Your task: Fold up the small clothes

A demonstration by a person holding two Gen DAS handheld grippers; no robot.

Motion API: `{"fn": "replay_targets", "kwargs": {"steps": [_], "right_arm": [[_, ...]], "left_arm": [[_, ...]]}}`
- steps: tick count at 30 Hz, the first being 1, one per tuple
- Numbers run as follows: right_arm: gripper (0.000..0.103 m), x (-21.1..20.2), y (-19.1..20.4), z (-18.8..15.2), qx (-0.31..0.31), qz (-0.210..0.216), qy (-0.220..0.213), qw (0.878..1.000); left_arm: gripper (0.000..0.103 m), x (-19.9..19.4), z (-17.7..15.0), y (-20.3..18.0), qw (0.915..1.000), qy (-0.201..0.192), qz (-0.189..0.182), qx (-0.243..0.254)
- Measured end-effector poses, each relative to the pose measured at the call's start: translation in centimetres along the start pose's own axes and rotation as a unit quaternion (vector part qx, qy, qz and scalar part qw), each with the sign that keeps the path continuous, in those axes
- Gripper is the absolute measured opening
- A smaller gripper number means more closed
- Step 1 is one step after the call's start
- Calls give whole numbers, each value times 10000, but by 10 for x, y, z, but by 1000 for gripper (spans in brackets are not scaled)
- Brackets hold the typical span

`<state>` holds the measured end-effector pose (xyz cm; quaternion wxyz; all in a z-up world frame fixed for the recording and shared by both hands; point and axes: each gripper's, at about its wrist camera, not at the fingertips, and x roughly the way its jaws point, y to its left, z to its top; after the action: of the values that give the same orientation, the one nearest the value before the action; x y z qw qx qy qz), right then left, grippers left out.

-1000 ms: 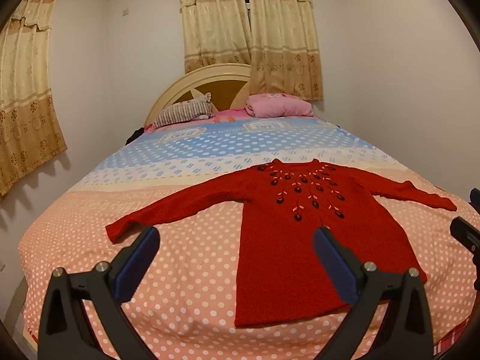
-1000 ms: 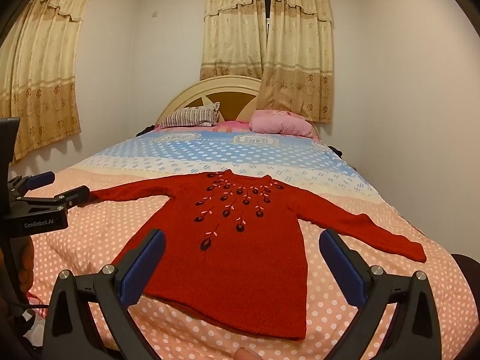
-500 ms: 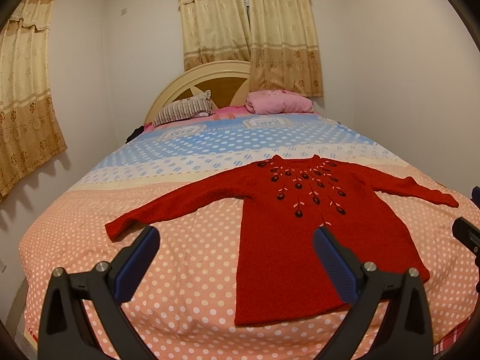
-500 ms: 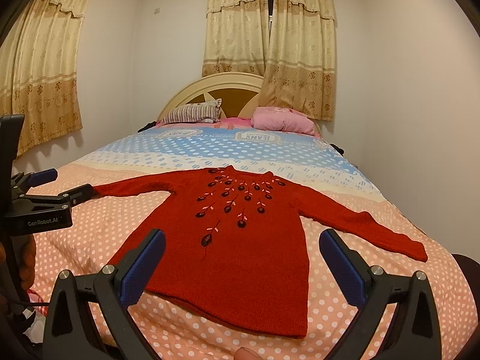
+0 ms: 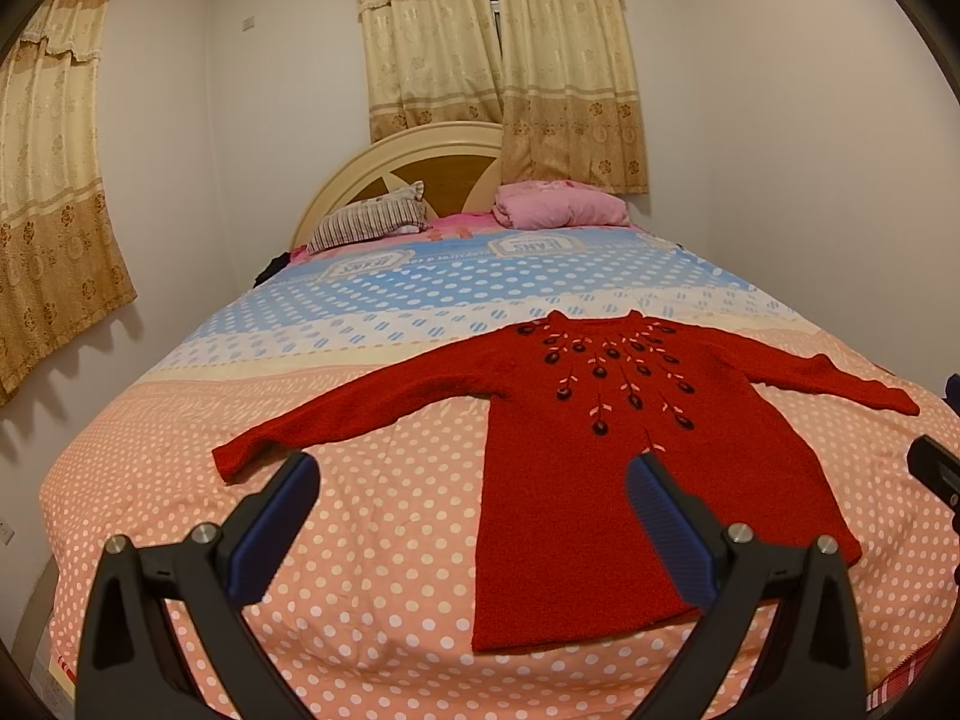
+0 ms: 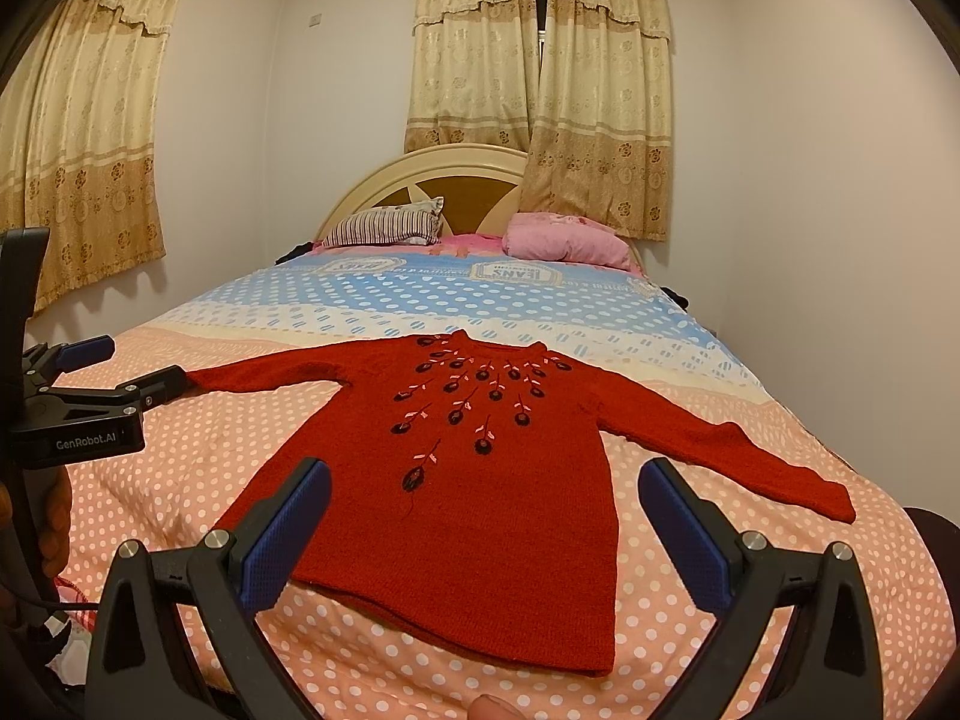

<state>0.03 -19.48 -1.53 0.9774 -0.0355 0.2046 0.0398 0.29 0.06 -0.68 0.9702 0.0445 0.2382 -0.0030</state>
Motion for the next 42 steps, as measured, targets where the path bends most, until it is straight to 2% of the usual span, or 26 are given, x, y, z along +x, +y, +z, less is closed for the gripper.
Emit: {"fn": "replay_targets", "kwargs": {"steps": [42], "right_arm": [[102, 1, 1, -3, -1, 21, 13, 10000]], "left_arm": [[103, 3, -2, 1, 10000, 22, 8, -7]]}}
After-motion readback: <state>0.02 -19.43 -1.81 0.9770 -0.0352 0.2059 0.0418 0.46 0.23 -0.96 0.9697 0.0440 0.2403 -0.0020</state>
